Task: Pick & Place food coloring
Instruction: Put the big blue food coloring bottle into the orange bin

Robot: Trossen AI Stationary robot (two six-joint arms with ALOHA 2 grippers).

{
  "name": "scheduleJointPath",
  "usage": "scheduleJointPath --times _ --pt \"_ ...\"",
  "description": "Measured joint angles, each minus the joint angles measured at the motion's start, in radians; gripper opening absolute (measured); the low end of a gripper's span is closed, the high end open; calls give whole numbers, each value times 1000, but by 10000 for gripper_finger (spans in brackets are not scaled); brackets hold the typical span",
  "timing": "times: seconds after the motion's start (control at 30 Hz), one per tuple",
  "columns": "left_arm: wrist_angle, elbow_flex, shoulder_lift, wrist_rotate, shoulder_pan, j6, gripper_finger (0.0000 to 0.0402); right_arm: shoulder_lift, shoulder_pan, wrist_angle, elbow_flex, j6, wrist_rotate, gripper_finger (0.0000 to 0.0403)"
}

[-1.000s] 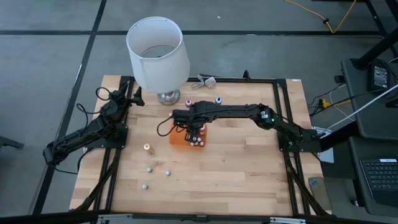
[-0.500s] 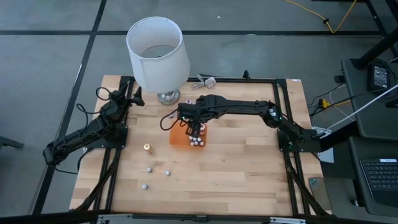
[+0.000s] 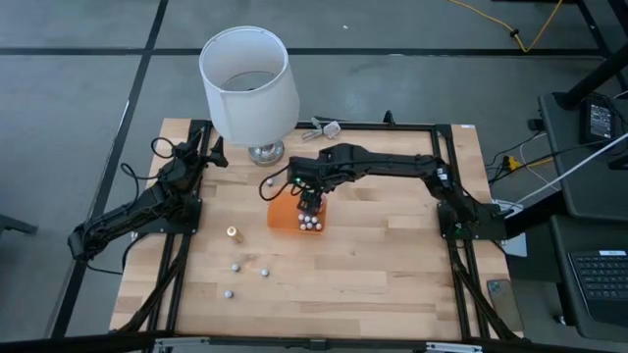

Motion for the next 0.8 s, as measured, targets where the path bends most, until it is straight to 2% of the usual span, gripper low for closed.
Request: scheduleJointPath --times 0.13,0.3,0.47,0.67,0.8 --pt "1 0 0 0 0 0 391 -80 -9 68 -151 -57 0 274" --pt "1 0 0 0 0 0 391 -251 -12 213 -407 -106 0 273" --pt "1 0 0 0 0 0 391 -424 -11 287 -610 -204 0 273" --pt "1 0 0 0 0 0 391 -563 -51 322 -792 -331 -33 273" --pt "1 0 0 0 0 0 391 -586 -116 318 -866 -403 -60 273"
